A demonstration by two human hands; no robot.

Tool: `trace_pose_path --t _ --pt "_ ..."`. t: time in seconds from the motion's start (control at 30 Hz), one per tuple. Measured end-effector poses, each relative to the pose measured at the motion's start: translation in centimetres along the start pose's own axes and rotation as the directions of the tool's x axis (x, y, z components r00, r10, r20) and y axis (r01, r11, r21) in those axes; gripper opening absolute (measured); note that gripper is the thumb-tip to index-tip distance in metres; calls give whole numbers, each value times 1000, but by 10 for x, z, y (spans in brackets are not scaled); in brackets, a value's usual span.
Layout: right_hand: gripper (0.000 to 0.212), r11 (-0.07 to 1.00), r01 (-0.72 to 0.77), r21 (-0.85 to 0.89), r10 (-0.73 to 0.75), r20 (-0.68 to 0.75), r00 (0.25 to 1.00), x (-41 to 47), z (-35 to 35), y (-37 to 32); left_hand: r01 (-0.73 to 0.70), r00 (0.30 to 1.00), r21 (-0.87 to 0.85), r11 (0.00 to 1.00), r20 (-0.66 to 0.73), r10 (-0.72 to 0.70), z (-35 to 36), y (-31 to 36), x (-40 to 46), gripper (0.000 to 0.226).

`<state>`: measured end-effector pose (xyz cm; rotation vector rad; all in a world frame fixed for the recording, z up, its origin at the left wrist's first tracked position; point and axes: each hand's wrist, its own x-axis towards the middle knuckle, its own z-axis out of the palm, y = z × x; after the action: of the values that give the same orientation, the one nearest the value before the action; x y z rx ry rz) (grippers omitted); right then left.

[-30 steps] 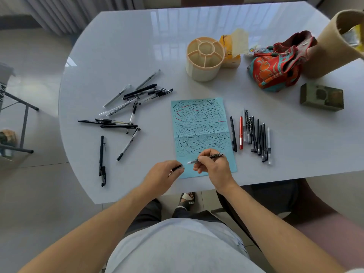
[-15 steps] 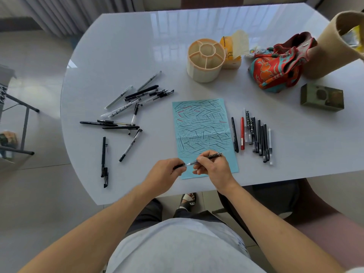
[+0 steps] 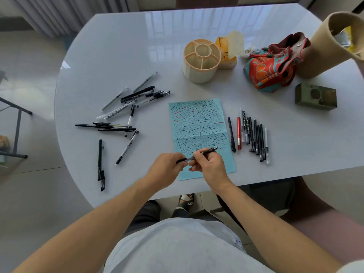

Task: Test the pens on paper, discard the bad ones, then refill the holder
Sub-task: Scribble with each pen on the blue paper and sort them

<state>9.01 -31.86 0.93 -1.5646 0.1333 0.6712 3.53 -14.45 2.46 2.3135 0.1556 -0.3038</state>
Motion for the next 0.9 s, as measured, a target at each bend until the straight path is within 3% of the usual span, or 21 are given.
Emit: trace_pose_path --t 0.17,0.27,0.33,0.43,0.57,0.73,0.8,0.9 --pt "21 992 -66 -112 73 65 995 16 -12 -14 31 999 -68 997 35 -29 6 -5 6 18" --pt "20 967 -118 -225 107 -60 992 46 -36 -35 58 998 -45 997 10 -58 6 -13 11 34" --pt "18 855 -128 -502 60 -149 987 69 -56 -47 97 995 3 995 -15 -97 4 -25 8 41" --pt "16 583 -133 -802 -27 -183 983 95 -80 -53 124 992 54 991 -36 -123 1 -44 -7 36" --pt "32 384 -108 -917 -99 -157 983 114 -94 -51 7 999 120 993 35 -11 -1 -53 -20 42" --pt "22 147 -115 -982 -205 -144 968 112 -107 -51 -58 993 153 986 108 41 -1 -53 -19 43" --pt "19 128 -72 -989 -277 -105 955 109 -98 -53 -47 995 138 989 96 34 -3 -58 -21 41" --pt "25 230 159 -960 -318 80 945 106 -43 -54 -32 997 128 991 67 24 -9 -71 -27 35"
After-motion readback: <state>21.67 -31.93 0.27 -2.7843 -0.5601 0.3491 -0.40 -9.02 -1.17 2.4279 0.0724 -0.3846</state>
